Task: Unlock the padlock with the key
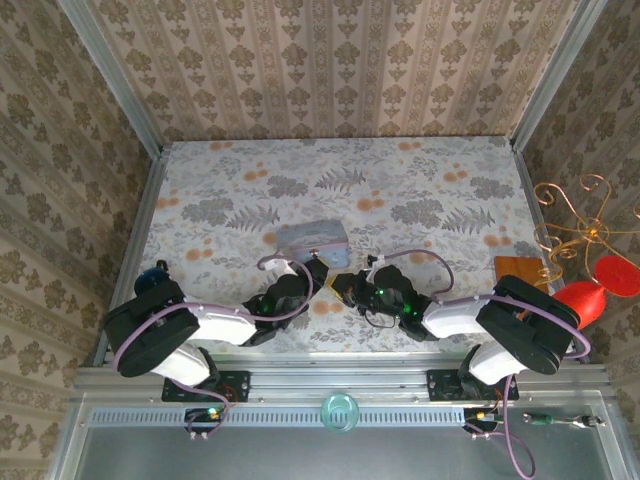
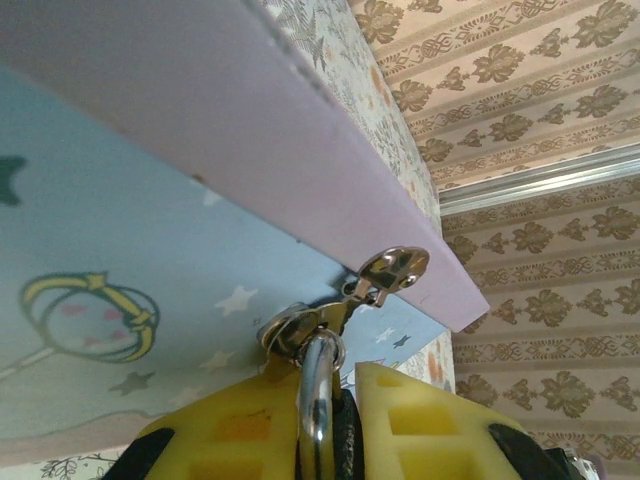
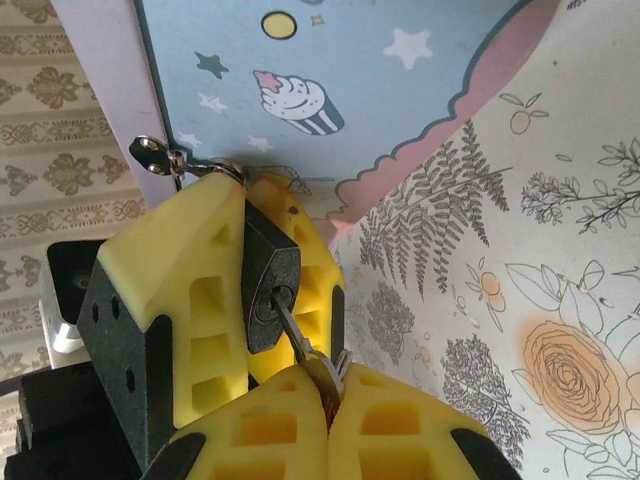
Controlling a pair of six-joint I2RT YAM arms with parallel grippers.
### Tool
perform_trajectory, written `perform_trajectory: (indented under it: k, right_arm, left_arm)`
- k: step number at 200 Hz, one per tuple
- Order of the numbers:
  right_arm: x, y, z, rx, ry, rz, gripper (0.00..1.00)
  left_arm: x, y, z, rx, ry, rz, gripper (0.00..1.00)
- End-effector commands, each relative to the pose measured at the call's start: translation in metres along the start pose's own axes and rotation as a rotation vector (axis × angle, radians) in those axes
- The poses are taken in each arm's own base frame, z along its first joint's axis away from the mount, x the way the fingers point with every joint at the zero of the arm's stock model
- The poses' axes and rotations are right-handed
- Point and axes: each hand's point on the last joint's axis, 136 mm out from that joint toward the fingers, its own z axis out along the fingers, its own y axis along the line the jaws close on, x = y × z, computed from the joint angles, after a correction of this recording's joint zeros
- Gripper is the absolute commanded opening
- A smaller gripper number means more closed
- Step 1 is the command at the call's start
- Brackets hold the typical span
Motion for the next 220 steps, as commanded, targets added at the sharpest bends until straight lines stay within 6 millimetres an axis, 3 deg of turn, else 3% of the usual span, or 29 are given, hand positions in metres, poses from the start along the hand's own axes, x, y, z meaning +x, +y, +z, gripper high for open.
perform_trajectory:
  k: [1,24,99,186,220]
  right_arm:
    - [-0.008,-0.009,0.006,0.047,-0.015,-0.026,0.03]
    - [0.002,-0.010,0.013,0.027,0.043,-0.039,0.14]
    - [-0.007,-0.008,0.008,-0.012,0.010,-0.079,0.36]
    - [-0.012,-0.012,0.003,-0.024,0.001,-0.061,0.33]
    - [-0.009,-0.004,0.007,-0.059,0.023,-0.048,0.30]
  left_arm:
    - [0.001,-0.010,-0.008,0.046,0.014,0.009,0.00]
    - [0.000,-0.007,-0.008,0.032,0.019,0.010,0.00]
    - [-0.001,0.003,-0.008,-0.006,0.024,-0.036,0.00]
    - [-0.011,0.008,-0.012,-0.021,0.002,-0.060,0.00]
    - [-0.014,0.006,-0.014,-0.014,-0.006,-0.058,0.00]
